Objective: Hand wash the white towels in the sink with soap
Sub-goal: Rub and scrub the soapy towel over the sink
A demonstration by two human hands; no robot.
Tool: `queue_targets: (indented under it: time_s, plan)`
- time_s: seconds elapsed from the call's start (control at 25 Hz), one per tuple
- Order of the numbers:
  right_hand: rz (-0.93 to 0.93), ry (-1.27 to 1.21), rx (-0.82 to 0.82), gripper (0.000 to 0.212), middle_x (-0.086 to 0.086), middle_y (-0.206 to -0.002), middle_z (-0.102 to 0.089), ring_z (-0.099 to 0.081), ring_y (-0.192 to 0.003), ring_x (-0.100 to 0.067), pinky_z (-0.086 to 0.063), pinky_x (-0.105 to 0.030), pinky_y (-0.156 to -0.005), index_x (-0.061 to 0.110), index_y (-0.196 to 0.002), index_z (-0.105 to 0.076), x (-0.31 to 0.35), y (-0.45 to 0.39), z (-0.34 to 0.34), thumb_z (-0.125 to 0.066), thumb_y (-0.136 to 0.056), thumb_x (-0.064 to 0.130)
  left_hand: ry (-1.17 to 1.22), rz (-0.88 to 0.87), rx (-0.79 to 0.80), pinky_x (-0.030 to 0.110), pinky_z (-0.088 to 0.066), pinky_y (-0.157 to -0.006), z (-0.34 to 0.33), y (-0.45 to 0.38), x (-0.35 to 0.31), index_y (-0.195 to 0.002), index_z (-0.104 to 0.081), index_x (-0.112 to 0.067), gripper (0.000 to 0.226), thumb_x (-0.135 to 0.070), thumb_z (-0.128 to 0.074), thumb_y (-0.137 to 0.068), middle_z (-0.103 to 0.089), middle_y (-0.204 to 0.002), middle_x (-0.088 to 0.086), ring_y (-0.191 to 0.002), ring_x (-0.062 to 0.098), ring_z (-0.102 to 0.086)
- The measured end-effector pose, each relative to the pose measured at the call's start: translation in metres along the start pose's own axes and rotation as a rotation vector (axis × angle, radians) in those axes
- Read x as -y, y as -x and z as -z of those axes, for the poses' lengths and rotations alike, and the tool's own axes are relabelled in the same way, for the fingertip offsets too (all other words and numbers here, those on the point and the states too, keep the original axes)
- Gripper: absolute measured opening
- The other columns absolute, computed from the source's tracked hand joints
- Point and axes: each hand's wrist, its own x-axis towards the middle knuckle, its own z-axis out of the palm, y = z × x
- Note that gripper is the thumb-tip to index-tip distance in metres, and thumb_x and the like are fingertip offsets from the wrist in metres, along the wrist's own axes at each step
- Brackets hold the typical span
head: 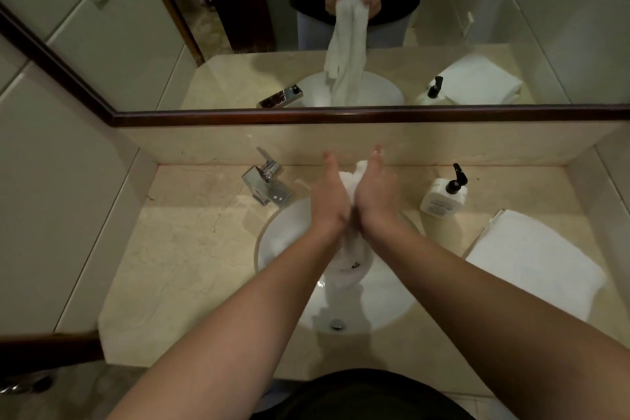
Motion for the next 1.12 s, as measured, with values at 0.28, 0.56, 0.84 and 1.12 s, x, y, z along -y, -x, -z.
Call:
queue_targets:
  time_s: [0.28, 0.56, 0.84, 1.12]
  plan:
    - [-0.031, 0.026, 0.009, 0.066, -0.008, -0.071, -0.067, -0.063, -0.07, -0.024, -0.046, -0.034, -0.066, 0.016, -0.061, -0.055, 0.003, -0.009, 0.004, -0.026, -0.102, 0.059, -0.064, -0.056, 0.015, 0.042, -0.053, -0.092, -0.005, 0.0, 0.0, -0.096, -0.071, -0.009, 0.082, -0.08, -0.031, -0.089, -0.073, -0.102, 0.011, -0.097, 0.027, -0.069]
    - [-0.042, -0.017, -0.005, 0.064, -0.003, -0.066, -0.063, -0.061, -0.065, -0.021, -0.047, -0.032, -0.062, 0.014, -0.064, -0.055, 0.007, -0.011, 0.007, -0.029, -0.102, 0.057, -0.101, -0.096, 0.018, 0.035, -0.051, -0.077, -0.009, -0.003, -0.006, -0.075, -0.066, -0.01, 0.075, -0.072, -0.029, -0.095, -0.071, -0.081, 0.01, -0.079, 0.024, -0.066]
    - [-0.036, -0.006, 0.019, 0.061, -0.003, -0.065, -0.059, -0.056, -0.062, -0.018, -0.045, -0.036, -0.065, 0.015, -0.07, -0.058, 0.006, -0.01, 0.012, -0.028, -0.102, 0.057, -0.091, -0.096, 0.025, 0.033, -0.046, -0.074, -0.012, 0.006, -0.004, -0.073, -0.061, -0.015, 0.064, -0.065, -0.032, -0.099, -0.064, -0.074, 0.0, -0.071, 0.017, -0.061]
    - [-0.022, 0.032, 0.028, 0.061, -0.007, -0.078, -0.068, -0.064, -0.076, -0.025, -0.052, -0.041, -0.08, 0.016, -0.074, -0.063, 0.0, -0.01, 0.012, -0.028, -0.101, 0.058, -0.102, -0.066, 0.036, 0.04, -0.051, -0.076, -0.014, -0.001, 0.0, -0.068, -0.062, -0.01, 0.073, -0.07, -0.03, -0.097, -0.07, -0.077, 0.014, -0.075, 0.024, -0.064]
